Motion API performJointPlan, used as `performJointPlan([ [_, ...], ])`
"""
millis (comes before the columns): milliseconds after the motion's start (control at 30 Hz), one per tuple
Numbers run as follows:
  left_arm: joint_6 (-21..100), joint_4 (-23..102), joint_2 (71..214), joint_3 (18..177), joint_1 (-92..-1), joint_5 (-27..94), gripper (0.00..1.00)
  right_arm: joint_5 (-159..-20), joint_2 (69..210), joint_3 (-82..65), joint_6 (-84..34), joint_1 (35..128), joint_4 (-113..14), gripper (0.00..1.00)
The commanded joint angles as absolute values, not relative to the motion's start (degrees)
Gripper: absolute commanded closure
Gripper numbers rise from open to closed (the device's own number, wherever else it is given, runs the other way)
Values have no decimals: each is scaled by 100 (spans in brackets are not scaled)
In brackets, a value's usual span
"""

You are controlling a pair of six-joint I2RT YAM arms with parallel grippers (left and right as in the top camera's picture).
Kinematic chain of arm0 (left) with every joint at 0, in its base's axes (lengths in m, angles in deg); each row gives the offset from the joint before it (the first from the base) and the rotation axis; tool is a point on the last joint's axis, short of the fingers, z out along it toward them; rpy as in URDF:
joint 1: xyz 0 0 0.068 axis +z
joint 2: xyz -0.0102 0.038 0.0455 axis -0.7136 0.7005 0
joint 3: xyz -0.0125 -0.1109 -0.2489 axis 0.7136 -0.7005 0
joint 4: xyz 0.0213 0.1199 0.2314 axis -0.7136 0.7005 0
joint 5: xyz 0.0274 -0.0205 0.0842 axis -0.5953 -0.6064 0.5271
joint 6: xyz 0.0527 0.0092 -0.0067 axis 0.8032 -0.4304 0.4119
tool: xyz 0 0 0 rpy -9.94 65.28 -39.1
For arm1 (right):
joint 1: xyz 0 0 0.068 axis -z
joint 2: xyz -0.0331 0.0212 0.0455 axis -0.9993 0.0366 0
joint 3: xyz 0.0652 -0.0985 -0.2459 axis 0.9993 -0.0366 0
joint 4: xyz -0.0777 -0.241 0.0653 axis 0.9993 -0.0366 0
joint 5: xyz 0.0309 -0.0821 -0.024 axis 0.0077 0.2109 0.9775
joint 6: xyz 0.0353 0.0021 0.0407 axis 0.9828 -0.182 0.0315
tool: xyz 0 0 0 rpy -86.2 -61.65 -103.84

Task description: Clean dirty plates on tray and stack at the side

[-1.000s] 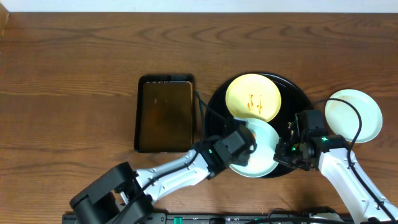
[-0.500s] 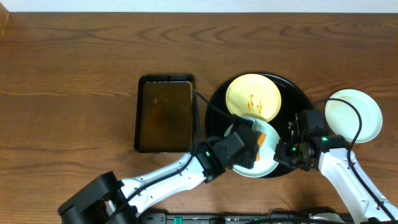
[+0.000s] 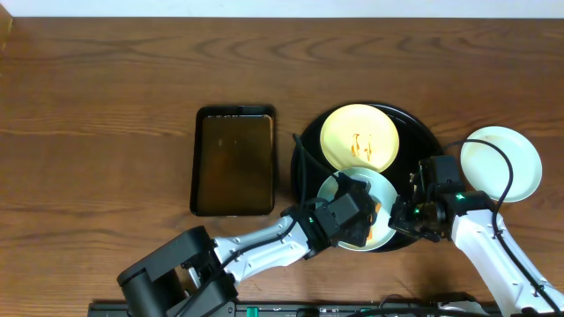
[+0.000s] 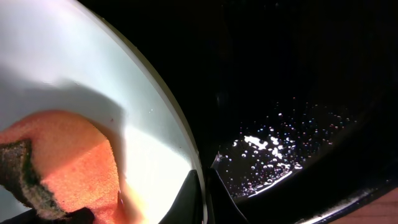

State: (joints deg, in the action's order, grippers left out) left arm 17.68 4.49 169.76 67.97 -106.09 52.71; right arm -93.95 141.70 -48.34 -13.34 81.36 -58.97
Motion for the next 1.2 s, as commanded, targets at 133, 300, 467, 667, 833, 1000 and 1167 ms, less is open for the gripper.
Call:
performJointPlan([
  [133, 2020, 685, 17049, 6854, -10097, 6113, 92, -9388, 14196, -4864, -1254, 8068, -5941, 99],
  [300, 2015, 709, 17009, 6854, -9669, 6108, 92, -9388, 14196, -4862, -1254, 8068, -5950, 99],
  [467, 2124, 794, 16987, 6854, -9441, 6106, 92, -9388, 14196, -4864, -1254, 8068, -5950, 99],
  [667, 2280, 1104, 16310, 6856, -9269, 6110, 93, -9384, 14196, -4864, -1256, 8068, -5969, 99],
  [833, 2341, 1869, 15366, 6856, -8915, 6390, 93, -9349, 14196, -4862, -1256, 8068, -5902, 99],
  [1000, 2398, 2829, 14775, 6854, -8174, 6388, 93, -9373, 14196, -4862, -1321, 8068, -5676, 99],
  [1167, 2747, 3257, 14769, 6852, -7536, 6388, 93, -9574, 14196, -4862, -1566, 8068, -5394, 99],
])
